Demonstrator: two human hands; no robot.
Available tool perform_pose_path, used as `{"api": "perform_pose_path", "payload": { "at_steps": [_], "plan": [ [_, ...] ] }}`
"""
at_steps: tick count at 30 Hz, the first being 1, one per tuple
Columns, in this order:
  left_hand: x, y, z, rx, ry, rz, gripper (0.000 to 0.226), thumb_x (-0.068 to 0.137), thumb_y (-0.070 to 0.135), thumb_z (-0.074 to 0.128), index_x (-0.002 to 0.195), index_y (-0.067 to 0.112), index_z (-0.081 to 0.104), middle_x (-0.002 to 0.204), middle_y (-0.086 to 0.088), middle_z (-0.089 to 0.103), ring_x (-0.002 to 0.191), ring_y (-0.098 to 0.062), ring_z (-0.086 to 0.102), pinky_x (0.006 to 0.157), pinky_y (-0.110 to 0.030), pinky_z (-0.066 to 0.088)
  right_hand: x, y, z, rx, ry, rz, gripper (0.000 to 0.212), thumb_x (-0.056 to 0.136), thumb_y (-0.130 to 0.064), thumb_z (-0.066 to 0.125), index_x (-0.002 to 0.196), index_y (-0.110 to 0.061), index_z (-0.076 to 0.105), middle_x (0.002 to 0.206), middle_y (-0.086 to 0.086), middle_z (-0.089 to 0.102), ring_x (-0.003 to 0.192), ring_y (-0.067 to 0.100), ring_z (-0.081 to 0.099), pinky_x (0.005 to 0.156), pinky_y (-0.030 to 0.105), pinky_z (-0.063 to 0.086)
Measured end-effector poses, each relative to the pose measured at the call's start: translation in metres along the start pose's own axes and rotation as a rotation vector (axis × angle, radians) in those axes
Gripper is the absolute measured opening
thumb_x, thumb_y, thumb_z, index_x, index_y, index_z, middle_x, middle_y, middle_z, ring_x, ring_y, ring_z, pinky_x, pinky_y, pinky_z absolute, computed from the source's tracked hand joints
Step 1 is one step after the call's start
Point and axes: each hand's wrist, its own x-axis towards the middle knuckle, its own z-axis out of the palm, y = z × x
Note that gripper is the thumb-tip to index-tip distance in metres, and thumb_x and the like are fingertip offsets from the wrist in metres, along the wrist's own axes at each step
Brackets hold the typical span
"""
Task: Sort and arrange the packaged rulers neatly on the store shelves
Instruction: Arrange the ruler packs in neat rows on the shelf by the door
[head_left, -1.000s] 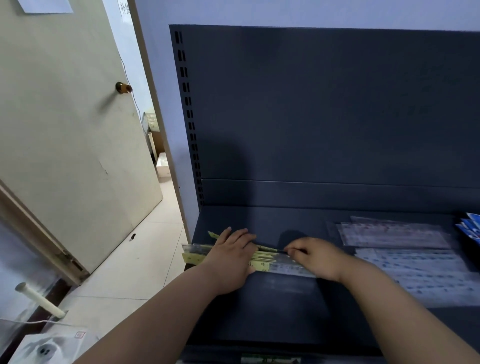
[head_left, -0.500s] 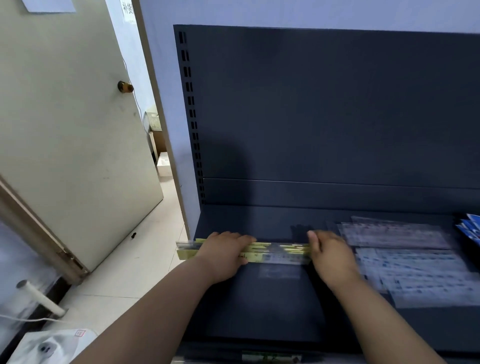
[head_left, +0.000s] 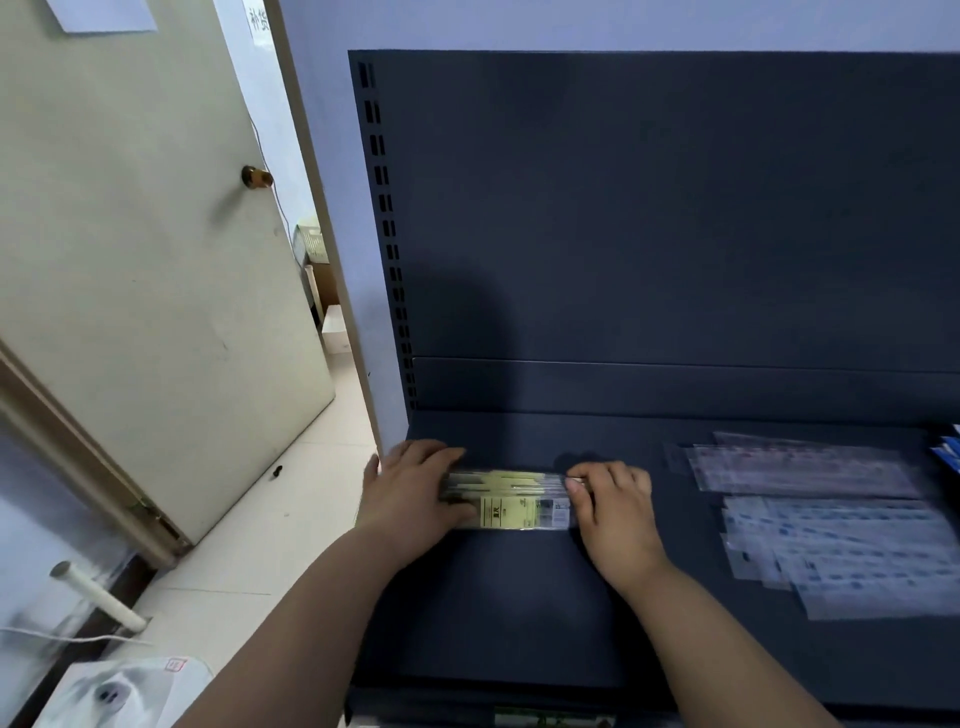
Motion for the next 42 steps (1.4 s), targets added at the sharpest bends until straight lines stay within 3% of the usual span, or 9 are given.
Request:
{"api": "perform_pose_path", "payload": {
  "at_steps": [5, 10, 19, 23, 26, 30, 34, 38, 42],
  "plan": [
    [-0.020, -0.024, 0.004, -0.775, 0.424, -0.381, 0.051, 0.092, 0.034, 0.057, 0.140, 0.023, 0.042, 0.144, 0.007, 0.040, 0.136, -0.014, 0.031, 0.113, -0.033, 0.025, -0.002, 0.003, 0.006, 0.048, 0.071, -0.036, 0.018, 0.094, -0.023, 0.054, 0.105, -0.014, 0.065, 0.107, 0.002, 0.058, 0.103, 0.011, 0.027, 0.089, 0.016, 0.019],
    [-0.016, -0.018, 0.011, -1.085, 0.341, -0.535, 0.035, 0.102, 0.035, 0.031, 0.128, 0.024, 0.052, 0.121, 0.009, 0.060, 0.118, -0.014, 0.051, 0.103, -0.032, 0.036, -0.006, 0.004, 0.002, 0.095, 0.081, -0.041, 0.015, 0.094, -0.021, 0.055, 0.101, -0.014, 0.066, 0.103, -0.001, 0.054, 0.103, 0.006, 0.026, 0.090, 0.016, 0.020],
    [-0.013, 0.020, 0.026, -0.866, 0.413, -0.379, 0.021, 0.101, 0.019, 0.035, 0.102, 0.020, 0.056, 0.106, 0.003, 0.058, 0.099, -0.011, 0.051, 0.079, -0.018, 0.035, -0.010, -0.004, -0.013, 0.396, 0.193, 0.202, 0.012, 0.092, -0.015, 0.057, 0.081, -0.009, 0.059, 0.108, 0.001, 0.042, 0.087, -0.011, 0.047, 0.078, -0.001, 0.026],
    [-0.013, 0.021, 0.026, -0.877, 0.423, -0.418, 0.017, 0.102, 0.020, 0.034, 0.102, 0.019, 0.051, 0.101, 0.002, 0.059, 0.094, -0.014, 0.055, 0.071, -0.017, 0.035, -0.008, 0.001, -0.005, 0.178, 0.191, 0.147, 0.015, 0.093, -0.020, 0.056, 0.088, -0.008, 0.063, 0.094, 0.003, 0.050, 0.094, 0.018, 0.046, 0.080, 0.023, 0.032],
    [-0.014, 0.015, 0.023, -0.664, 0.367, -0.286, 0.024, 0.101, 0.026, 0.036, 0.113, 0.017, 0.055, 0.115, 0.000, 0.054, 0.111, -0.017, 0.050, 0.087, -0.020, 0.033, -0.007, 0.001, 0.001, 0.090, 0.212, 0.139, 0.021, 0.093, -0.019, 0.055, 0.093, -0.002, 0.068, 0.094, 0.012, 0.051, 0.096, 0.027, 0.044, 0.080, 0.027, 0.032],
    [-0.022, 0.015, 0.010, -0.058, 0.091, 0.010, 0.064, 0.087, 0.069, 0.024, 0.142, 0.035, 0.031, 0.151, 0.002, 0.009, 0.144, -0.021, 0.005, 0.119, -0.040, 0.005, -0.006, 0.001, 0.002, 0.060, 0.224, 0.164, 0.026, 0.095, -0.018, 0.053, 0.093, 0.002, 0.067, 0.097, 0.017, 0.051, 0.097, 0.030, 0.043, 0.081, 0.026, 0.030],
    [-0.020, 0.022, 0.000, 0.360, -0.014, 0.237, 0.096, 0.072, 0.086, 0.009, 0.149, 0.031, 0.017, 0.159, -0.001, -0.011, 0.142, -0.022, -0.026, 0.112, -0.054, -0.018, -0.006, 0.003, 0.002, 0.056, 0.213, 0.167, 0.029, 0.096, -0.020, 0.050, 0.095, 0.004, 0.067, 0.100, 0.016, 0.050, 0.099, 0.027, 0.040, 0.083, 0.025, 0.028],
    [-0.020, 0.034, 0.009, 0.449, -0.121, 0.273, 0.085, 0.088, 0.068, 0.033, 0.152, 0.021, 0.004, 0.154, -0.003, 0.018, 0.144, -0.024, 0.010, 0.117, -0.050, -0.007, -0.007, 0.003, 0.001, 0.070, 0.216, 0.160, 0.029, 0.097, -0.019, 0.048, 0.094, 0.005, 0.066, 0.099, 0.015, 0.049, 0.095, 0.019, 0.033, 0.083, 0.023, 0.026],
    [-0.013, 0.038, 0.016, 0.420, -0.075, 0.261, 0.058, 0.098, 0.048, 0.034, 0.147, 0.020, 0.020, 0.142, -0.004, 0.033, 0.129, -0.024, 0.031, 0.110, -0.038, 0.020, -0.008, -0.001, -0.001, -0.038, 0.235, 0.141, 0.030, 0.098, -0.019, 0.045, 0.094, 0.001, 0.068, 0.101, 0.016, 0.055, 0.097, 0.032, 0.047, 0.084, 0.032, 0.034]
  ]
}}
